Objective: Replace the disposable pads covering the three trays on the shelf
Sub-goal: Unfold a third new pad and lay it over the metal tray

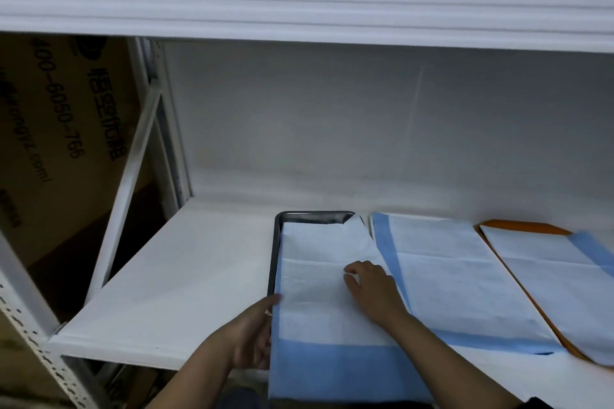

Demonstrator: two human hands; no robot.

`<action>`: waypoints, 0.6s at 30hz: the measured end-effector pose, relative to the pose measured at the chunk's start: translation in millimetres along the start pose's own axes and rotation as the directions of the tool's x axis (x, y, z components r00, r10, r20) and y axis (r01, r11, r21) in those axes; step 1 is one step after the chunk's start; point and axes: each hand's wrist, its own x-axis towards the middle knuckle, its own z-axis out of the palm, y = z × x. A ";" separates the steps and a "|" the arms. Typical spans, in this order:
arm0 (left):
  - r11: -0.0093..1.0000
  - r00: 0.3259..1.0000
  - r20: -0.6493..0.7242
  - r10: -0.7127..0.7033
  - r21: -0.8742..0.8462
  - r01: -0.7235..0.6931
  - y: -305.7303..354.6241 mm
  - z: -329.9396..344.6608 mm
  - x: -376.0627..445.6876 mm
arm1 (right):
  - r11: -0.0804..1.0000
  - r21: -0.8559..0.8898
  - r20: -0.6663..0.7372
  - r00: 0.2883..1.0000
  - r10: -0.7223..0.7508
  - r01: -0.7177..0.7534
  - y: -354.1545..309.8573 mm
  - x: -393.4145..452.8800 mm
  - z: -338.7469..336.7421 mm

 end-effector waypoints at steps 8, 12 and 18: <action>0.932 0.907 -0.303 0.292 0.302 -0.199 -14.9 19.1 6.9 | 0.999 0.007 -0.053 0.998 0.046 -0.046 6.5 -14.5 -4.1; 0.991 0.965 -0.225 0.132 0.021 -0.131 -7.3 23.7 3.5 | 0.983 -0.033 -0.185 0.968 0.171 -0.180 14.5 -17.9 -15.1; 0.999 0.991 -0.131 0.012 -0.041 -0.017 -8.0 16.9 2.4 | 0.917 0.102 0.012 0.922 0.386 -0.385 38.0 -25.4 -23.0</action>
